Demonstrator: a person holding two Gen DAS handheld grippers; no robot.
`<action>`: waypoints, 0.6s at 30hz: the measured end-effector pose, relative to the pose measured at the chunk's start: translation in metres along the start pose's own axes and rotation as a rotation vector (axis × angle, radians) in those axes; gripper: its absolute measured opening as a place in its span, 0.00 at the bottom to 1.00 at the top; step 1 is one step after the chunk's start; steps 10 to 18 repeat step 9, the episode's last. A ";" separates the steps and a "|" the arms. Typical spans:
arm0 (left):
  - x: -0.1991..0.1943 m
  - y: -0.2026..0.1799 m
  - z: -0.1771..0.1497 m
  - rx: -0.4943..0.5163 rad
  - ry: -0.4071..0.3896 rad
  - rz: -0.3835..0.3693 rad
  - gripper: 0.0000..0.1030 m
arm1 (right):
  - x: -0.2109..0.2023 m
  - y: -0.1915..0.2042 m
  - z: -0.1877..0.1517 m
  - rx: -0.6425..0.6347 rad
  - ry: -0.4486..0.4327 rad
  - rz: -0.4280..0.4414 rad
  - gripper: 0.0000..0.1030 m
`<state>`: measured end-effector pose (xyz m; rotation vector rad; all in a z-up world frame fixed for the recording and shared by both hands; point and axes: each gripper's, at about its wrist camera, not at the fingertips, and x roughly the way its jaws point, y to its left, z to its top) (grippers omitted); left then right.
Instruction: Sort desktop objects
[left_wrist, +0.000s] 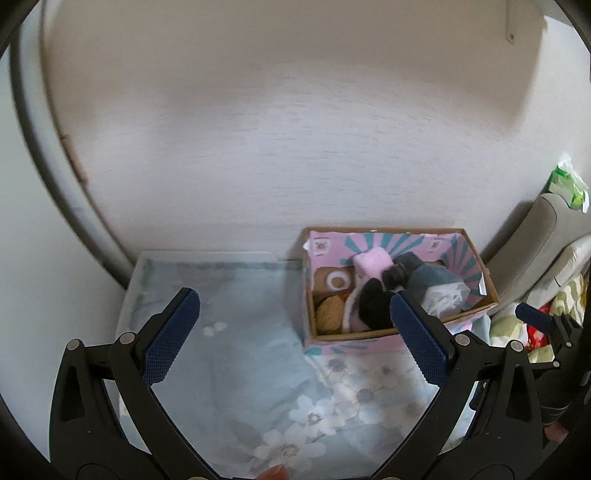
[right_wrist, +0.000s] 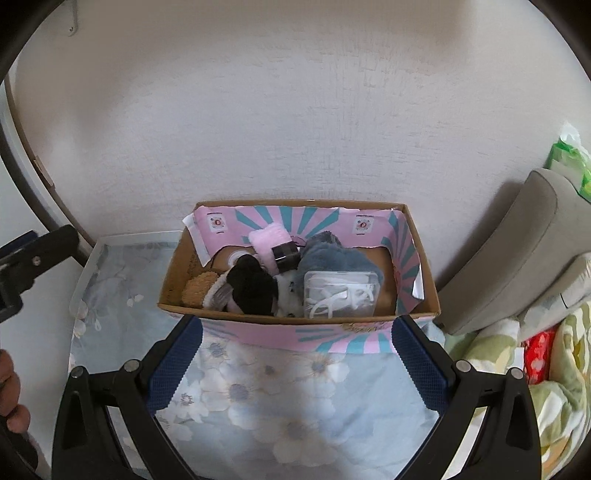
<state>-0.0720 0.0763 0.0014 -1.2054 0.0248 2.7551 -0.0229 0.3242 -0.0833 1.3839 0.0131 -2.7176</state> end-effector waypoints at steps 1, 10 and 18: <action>-0.002 0.003 -0.002 -0.007 0.000 0.001 1.00 | -0.001 0.004 -0.002 0.000 -0.002 -0.002 1.00; -0.007 0.014 -0.010 -0.002 0.005 0.003 1.00 | -0.004 0.020 -0.008 -0.007 -0.006 -0.014 1.00; -0.007 0.014 -0.010 -0.002 0.005 0.003 1.00 | -0.004 0.020 -0.008 -0.007 -0.006 -0.014 1.00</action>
